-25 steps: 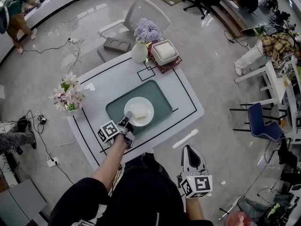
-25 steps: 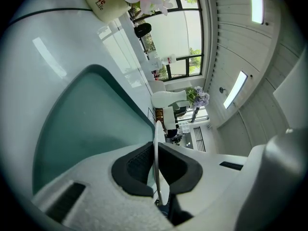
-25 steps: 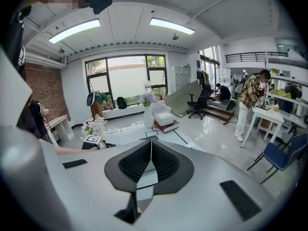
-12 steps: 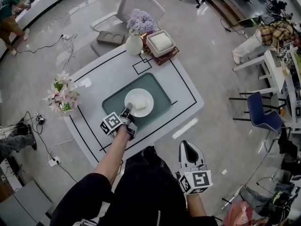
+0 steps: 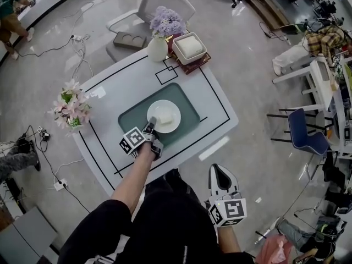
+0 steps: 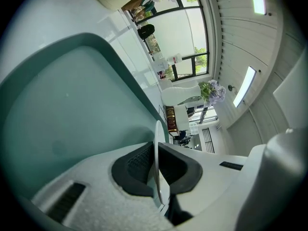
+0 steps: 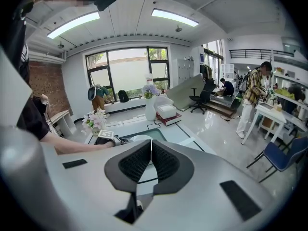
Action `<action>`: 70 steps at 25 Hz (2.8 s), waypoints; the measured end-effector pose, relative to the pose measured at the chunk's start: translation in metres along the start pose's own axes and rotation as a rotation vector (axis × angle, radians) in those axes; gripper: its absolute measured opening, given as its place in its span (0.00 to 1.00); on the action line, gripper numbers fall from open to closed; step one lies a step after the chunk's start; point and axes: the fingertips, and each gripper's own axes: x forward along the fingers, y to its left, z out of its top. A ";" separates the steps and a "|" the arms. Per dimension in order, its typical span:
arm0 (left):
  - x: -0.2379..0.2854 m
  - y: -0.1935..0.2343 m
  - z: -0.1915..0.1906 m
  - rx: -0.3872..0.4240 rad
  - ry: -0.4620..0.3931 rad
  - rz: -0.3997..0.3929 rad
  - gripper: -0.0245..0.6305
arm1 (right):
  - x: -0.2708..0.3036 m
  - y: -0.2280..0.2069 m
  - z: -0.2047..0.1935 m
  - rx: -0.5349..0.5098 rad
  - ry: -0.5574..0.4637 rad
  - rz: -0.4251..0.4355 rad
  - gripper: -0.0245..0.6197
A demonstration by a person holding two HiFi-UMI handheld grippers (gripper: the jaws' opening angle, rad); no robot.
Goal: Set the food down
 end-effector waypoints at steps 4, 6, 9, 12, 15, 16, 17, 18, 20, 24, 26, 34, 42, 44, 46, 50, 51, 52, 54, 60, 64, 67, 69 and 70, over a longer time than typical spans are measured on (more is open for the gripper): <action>0.003 0.005 -0.003 -0.012 0.001 0.019 0.07 | 0.001 -0.002 -0.001 -0.015 0.004 0.008 0.06; 0.003 0.006 -0.003 -0.017 -0.004 0.028 0.07 | 0.001 -0.003 0.000 -0.031 0.007 0.013 0.06; 0.005 0.005 -0.002 -0.014 -0.012 0.038 0.07 | 0.002 -0.005 0.002 -0.029 0.004 0.018 0.06; 0.006 0.005 -0.002 -0.008 -0.013 0.046 0.07 | 0.003 -0.007 0.001 -0.025 0.004 0.021 0.06; 0.006 0.002 -0.001 -0.004 -0.023 0.044 0.07 | 0.004 -0.009 0.001 -0.022 0.006 0.024 0.06; 0.006 0.001 0.000 -0.001 -0.029 0.041 0.08 | 0.004 -0.010 0.001 -0.021 0.007 0.025 0.06; 0.006 0.000 0.001 0.002 -0.036 0.038 0.11 | 0.005 -0.010 0.001 -0.021 0.008 0.027 0.06; 0.006 -0.002 0.002 0.008 -0.042 0.034 0.16 | 0.005 -0.011 0.001 -0.021 0.008 0.028 0.06; 0.006 -0.006 0.003 0.019 -0.051 0.030 0.25 | 0.005 -0.012 0.000 -0.022 0.008 0.032 0.06; 0.005 -0.011 0.005 0.011 -0.079 0.030 0.37 | 0.004 -0.014 -0.001 -0.020 0.008 0.037 0.06; 0.004 -0.011 0.005 -0.004 -0.093 0.030 0.43 | 0.004 -0.014 -0.001 -0.020 0.006 0.040 0.06; -0.004 -0.007 0.013 -0.023 -0.140 0.108 0.51 | 0.006 -0.013 -0.001 -0.018 0.002 0.058 0.06; -0.009 -0.009 0.018 -0.007 -0.152 0.171 0.59 | 0.005 -0.013 -0.001 -0.014 0.000 0.069 0.06; -0.010 -0.008 0.019 -0.014 -0.158 0.189 0.61 | 0.006 -0.014 -0.001 -0.013 0.002 0.070 0.06; -0.011 -0.008 0.019 -0.018 -0.157 0.204 0.61 | 0.006 -0.015 -0.002 -0.010 0.004 0.072 0.06; -0.016 -0.007 0.018 -0.025 -0.147 0.236 0.67 | 0.005 -0.014 -0.003 -0.008 0.004 0.078 0.06; -0.017 -0.006 0.018 -0.027 -0.149 0.248 0.68 | 0.005 -0.014 -0.003 -0.008 0.003 0.079 0.06; -0.019 -0.004 0.018 -0.026 -0.152 0.263 0.68 | 0.006 -0.014 -0.003 -0.007 0.002 0.081 0.06; -0.022 -0.002 0.018 -0.008 -0.147 0.293 0.68 | 0.006 -0.015 -0.004 -0.006 0.002 0.085 0.06; -0.024 -0.005 0.014 0.091 -0.096 0.300 0.78 | 0.008 -0.013 -0.005 -0.001 0.002 0.104 0.06; -0.031 -0.002 0.016 0.067 -0.118 0.294 0.78 | 0.009 -0.012 -0.005 0.002 -0.003 0.118 0.06; -0.036 -0.003 0.018 0.044 -0.136 0.282 0.78 | 0.009 -0.012 -0.004 -0.002 -0.008 0.131 0.06; -0.041 -0.007 0.020 0.039 -0.156 0.265 0.78 | 0.008 -0.010 -0.004 -0.004 -0.012 0.143 0.06; -0.045 -0.010 0.022 0.044 -0.169 0.252 0.78 | 0.009 -0.009 -0.003 -0.006 -0.015 0.151 0.06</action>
